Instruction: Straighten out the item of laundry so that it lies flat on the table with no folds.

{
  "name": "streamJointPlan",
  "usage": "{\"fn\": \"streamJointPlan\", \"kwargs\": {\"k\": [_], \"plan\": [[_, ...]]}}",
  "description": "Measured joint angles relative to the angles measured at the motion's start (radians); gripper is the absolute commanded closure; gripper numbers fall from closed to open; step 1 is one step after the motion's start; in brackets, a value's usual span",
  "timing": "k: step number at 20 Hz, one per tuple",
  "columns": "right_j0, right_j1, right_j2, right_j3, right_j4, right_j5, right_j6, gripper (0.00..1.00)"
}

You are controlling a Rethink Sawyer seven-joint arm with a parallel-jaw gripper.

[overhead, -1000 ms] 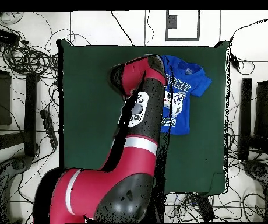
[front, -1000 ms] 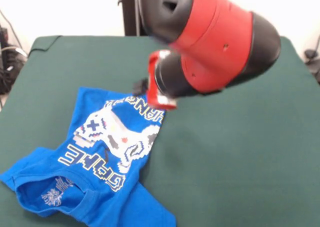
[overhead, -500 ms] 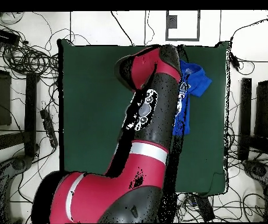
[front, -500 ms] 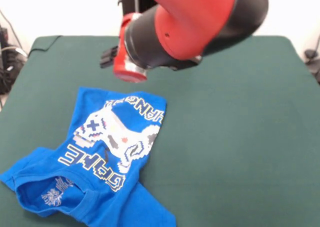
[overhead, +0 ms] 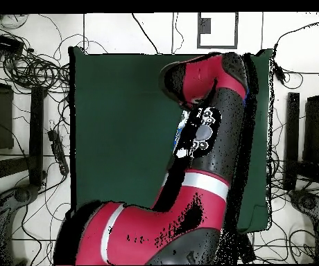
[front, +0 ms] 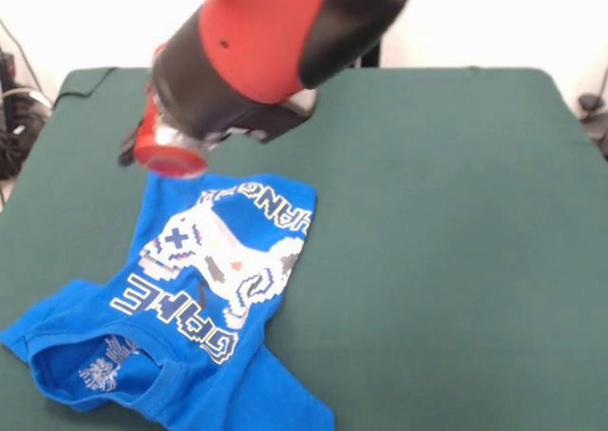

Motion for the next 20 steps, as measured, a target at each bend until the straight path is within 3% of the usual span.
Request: {"fn": "streamJointPlan", "kwargs": {"k": [2, 8, 9, 20], "plan": [[-0.017, 0.002, 0.011, 0.004, 0.006, -0.09, 0.0, 1.0], [-0.023, 0.01, 0.033, 0.008, 0.039, -0.187, 0.0, 1.0], [-0.023, 0.009, 0.051, 0.008, 0.062, -0.193, 0.0, 0.0], [-0.019, 0.009, 0.1, 0.025, 0.155, -0.193, 0.0, 0.0]]}}
